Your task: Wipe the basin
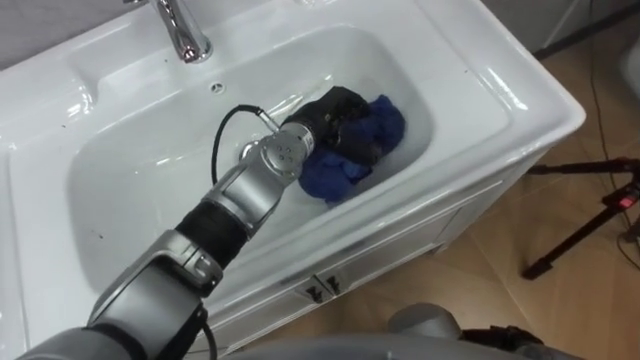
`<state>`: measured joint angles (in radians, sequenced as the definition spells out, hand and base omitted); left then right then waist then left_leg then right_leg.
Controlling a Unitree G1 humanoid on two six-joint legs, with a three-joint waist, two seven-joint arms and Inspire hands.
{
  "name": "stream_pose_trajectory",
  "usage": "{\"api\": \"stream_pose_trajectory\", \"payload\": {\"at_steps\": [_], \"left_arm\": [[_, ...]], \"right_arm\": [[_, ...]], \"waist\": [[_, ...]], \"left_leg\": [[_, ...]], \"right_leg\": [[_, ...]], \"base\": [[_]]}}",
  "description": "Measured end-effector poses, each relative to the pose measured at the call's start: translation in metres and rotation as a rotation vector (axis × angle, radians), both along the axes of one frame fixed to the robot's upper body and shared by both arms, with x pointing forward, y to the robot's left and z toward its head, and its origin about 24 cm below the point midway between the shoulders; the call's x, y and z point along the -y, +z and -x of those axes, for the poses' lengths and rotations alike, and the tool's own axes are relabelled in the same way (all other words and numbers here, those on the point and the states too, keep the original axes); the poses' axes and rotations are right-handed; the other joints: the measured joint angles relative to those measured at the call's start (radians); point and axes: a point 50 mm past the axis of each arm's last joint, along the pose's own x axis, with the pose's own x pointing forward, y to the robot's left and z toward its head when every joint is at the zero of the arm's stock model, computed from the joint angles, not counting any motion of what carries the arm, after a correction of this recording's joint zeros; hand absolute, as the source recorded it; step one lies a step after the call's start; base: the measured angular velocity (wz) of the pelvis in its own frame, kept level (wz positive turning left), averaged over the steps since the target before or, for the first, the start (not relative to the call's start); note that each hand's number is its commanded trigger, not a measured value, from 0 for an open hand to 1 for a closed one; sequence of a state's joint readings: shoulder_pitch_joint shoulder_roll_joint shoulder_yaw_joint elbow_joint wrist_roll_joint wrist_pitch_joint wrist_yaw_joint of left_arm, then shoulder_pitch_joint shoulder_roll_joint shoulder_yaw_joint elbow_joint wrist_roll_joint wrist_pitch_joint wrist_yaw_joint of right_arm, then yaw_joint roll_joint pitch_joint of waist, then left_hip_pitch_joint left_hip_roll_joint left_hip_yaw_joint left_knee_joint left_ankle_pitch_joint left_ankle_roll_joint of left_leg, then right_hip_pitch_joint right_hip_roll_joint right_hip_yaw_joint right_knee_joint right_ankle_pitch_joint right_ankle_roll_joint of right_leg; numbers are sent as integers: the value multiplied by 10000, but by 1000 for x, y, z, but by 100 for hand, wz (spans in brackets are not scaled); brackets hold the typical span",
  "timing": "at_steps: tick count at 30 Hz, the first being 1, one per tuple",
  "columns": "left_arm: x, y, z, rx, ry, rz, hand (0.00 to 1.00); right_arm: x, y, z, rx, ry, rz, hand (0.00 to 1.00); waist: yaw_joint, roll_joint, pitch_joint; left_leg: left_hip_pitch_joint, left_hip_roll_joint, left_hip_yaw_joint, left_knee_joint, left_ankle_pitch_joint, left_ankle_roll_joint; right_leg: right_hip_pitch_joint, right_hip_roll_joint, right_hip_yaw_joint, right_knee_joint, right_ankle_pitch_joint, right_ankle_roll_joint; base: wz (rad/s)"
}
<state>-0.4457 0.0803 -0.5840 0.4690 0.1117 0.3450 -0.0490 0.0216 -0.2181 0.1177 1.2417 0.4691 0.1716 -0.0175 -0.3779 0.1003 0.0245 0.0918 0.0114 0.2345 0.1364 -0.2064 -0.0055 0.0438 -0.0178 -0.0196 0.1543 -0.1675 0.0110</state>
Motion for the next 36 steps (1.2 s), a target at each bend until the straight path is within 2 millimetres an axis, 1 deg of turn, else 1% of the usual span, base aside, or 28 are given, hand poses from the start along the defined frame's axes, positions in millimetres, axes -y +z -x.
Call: {"api": "stream_pose_trajectory", "payload": {"at_steps": [3,5,6,8,9,11,13,14,16,17,18,19,20,22,23,24,25,26,28,29,30,31,32,33,34,36], "left_arm": [[1,0,0,2,-20,31,100],[2,0,0,51,-57,-22,100],[1,0,1,58,-64,-17,100],[0,-3,0,95,-93,-32,100],[-3,-6,1,144,-97,-180,100],[-5,-10,4,303,-189,-431,100],[-13,-16,6,360,-155,-713,100],[-15,-19,7,325,-94,-772,100],[-29,-30,11,273,120,-1393,100],[-33,-32,13,258,190,-1575,100],[-40,-38,17,231,355,-1911,100],[-48,-46,24,199,535,-2183,100],[-53,-49,26,199,654,-2344,100],[-69,-59,31,187,1134,-3003,100],[-73,-62,33,203,1258,-3229,100],[-83,-66,36,234,1600,-3661,100],[-92,-71,41,243,1902,-4060,100],[-97,-73,43,255,2059,-4244,100],[-117,-80,51,394,2838,-4893,100],[-122,-81,53,473,3019,-5130,100],[-135,-82,57,682,3278,-5717,100],[-142,-82,60,775,3364,-6056,100],[-154,-84,67,929,3455,-6729,100],[-163,-85,74,1110,3499,-7302,100],[-170,-86,78,1279,3423,-7835,100],[-178,-86,81,1594,3122,-8713,100]], "right_arm": [[-1,0,-1,-6,-26,101,0],[-2,-1,0,-21,-22,90,0],[-2,-1,0,-26,-21,76,0],[-4,-1,0,-15,-39,40,0],[-5,-1,0,-19,-46,9,0],[-7,-2,0,-8,-71,-48,0],[-10,-3,0,41,-198,-154,0],[-11,-3,1,44,-237,-178,0],[-15,-5,5,-39,-271,-262,0],[-16,-5,6,-59,-287,-276,0],[-16,-5,8,-69,-417,-304,0],[-16,-5,10,-68,-610,-326,0],[-16,-6,12,-92,-686,-338,0],[-16,-6,18,-249,-822,-382,0],[-15,-6,19,-243,-916,-392,0],[-14,-6,22,-245,-1099,-421,0],[-14,-7,27,-338,-1196,-423,0],[-14,-7,29,-389,-1205,-408,0],[-12,-7,34,-528,-1356,-317,0],[-12,-7,34,-542,-1398,-297,0],[-12,-7,35,-545,-1546,-289,0],[-13,-7,36,-552,-1601,-295,0],[-11,-7,39,-573,-1737,-274,0],[-9,-6,41,-609,-1739,-208,0],[-7,-6,42,-650,-1632,-144,0],[-6,-6,42,-770,-1248,-89,0]], "waist": [[83,-9,6],[242,-57,38],[336,-101,53],[398,-156,58],[495,-191,51],[526,-272,32],[569,-383,15],[585,-447,40],[725,-620,0],[771,-651,-12],[871,-669,-46],[987,-667,-48],[1018,-671,-68],[1156,-729,-133],[1190,-736,-150],[1260,-742,-159],[1419,-734,-187],[1479,-732,-208],[1696,-718,-225],[1734,-720,-227],[1851,-732,-237],[1877,-742,-263],[1908,-743,-323],[1910,-712,-356],[1948,-671,-378],[1968,-629,-395]], "left_leg": [[8,1,-19,0,-1,2],[39,6,-18,0,-1,2],[43,14,-16,-1,-1,2],[46,27,-15,-1,-2,3],[74,49,-4,-3,-2,3],[95,69,-2,-2,-2,3],[137,98,3,-3,-2,3],[199,106,3,-8,-2,2],[402,149,6,-10,-2,2],[436,153,10,-10,-2,2],[497,161,63,-11,-2,1],[526,167,114,-17,-2,1],[543,167,115,-14,-3,0],[610,151,152,-14,-5,-2],[625,151,149,-15,-5,-2],[699,152,142,-16,-4,-2],[795,162,156,-15,-4,-2],[833,164,161,-16,-4,-2],[891,189,131,-26,-4,-2],[895,204,123,-39,-5,-2],[916,245,116,-69,-6,-4],[918,273,115,-69,-7,-7],[931,304,119,-70,-10,-18],[965,324,109,-68,-13,-29],[968,330,50,-69,-8,-40],[965,346,-19,-70,-4,-46]], "right_leg": [[-4,5,-1,1,0,0],[-7,23,78,10,0,0],[-33,43,154,17,2,-3],[-48,57,151,55,3,-5],[-54,75,165,121,3,-5],[-54,94,163,157,3,-5],[-11,131,167,154,14,-23],[49,142,180,146,15,-25],[217,211,303,138,23,-40],[243,223,369,137,21,-44],[253,241,416,133,23,-58],[316,253,434,128,32,-75],[338,253,442,127,28,-82],[420,248,466,115,-22,-152],[433,250,463,114,-32,-154],[459,256,443,125,-37,-155],[495,270,469,137,-49,-169],[506,275,483,146,-57,-172],[550,306,478,162,-56,-176],[550,326,479,164,-52,-184],[543,379,507,159,-29,-217],[544,400,500,145,-13,-240],[565,429,471,137,9,-275],[605,448,470,137,12,-283],[608,460,470,145,22,-304],[591,484,496,142,45,-338]], "base": [[0],[-12],[-12],[-6],[-3],[0],[0],[-5],[-13],[-18],[-20],[-18],[-8],[6],[7],[0],[-6],[-8],[0],[0],[-4],[-5],[0],[0],[0],[-7]]}}
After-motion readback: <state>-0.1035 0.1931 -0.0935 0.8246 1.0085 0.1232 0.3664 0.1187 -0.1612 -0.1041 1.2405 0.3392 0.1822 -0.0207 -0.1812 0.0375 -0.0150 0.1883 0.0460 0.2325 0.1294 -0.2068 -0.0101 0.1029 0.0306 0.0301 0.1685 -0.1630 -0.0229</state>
